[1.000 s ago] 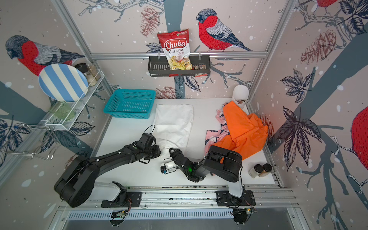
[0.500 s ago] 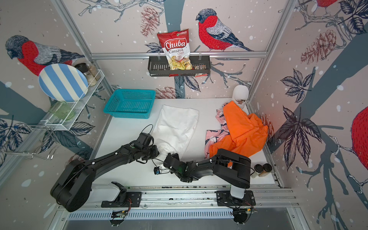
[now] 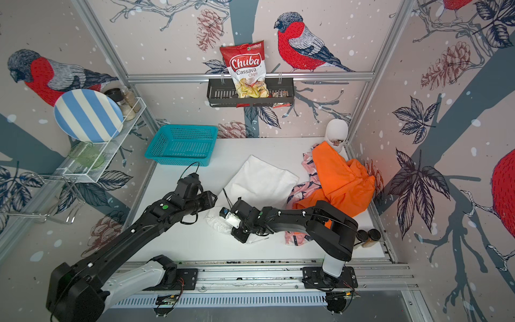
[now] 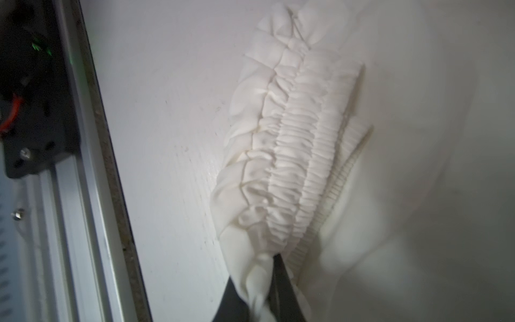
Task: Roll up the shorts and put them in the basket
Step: Roll the shorts at the center of the board.
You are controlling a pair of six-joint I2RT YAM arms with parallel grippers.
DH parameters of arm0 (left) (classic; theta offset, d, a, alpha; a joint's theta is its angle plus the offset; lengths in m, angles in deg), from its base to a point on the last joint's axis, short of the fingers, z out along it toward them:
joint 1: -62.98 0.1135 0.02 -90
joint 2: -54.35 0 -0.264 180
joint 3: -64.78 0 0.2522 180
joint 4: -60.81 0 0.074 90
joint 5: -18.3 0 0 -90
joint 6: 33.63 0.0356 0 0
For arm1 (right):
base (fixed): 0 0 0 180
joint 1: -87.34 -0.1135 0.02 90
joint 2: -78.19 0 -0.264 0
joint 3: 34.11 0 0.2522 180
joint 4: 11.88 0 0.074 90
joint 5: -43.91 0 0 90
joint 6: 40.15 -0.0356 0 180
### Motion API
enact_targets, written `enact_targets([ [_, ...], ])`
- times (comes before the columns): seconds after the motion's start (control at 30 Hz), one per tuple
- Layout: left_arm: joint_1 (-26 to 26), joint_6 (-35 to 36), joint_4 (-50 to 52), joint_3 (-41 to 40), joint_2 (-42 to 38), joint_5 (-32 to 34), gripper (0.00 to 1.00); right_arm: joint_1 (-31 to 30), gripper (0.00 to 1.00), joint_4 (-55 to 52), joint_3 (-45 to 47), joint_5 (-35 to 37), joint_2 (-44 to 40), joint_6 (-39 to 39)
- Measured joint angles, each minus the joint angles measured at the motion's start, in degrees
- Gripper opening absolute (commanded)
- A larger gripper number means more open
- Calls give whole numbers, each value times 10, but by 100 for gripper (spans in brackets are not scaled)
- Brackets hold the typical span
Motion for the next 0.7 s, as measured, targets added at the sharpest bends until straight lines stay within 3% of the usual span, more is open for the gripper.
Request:
enact_targets([
  [0.13, 0, -9, 11, -7, -4, -12, 52, 44, 0, 94, 64, -96, -10, -123],
  [0.23, 0, -15, 13, -21, 0, -35, 56, 90, 0, 169, 111, -160, -11, -218],
  [0.47, -12, -48, -11, -50, 10, -68, 61, 162, 0, 311, 189, -229, 10, -400],
  [0.6, -45, -65, -40, -45, 60, -77, 61, 180, 14, 342, 200, -250, 27, -457],
  [0.7, -61, -73, -65, -39, 98, -78, 53, 189, 28, 345, 205, -251, 28, -472],
])
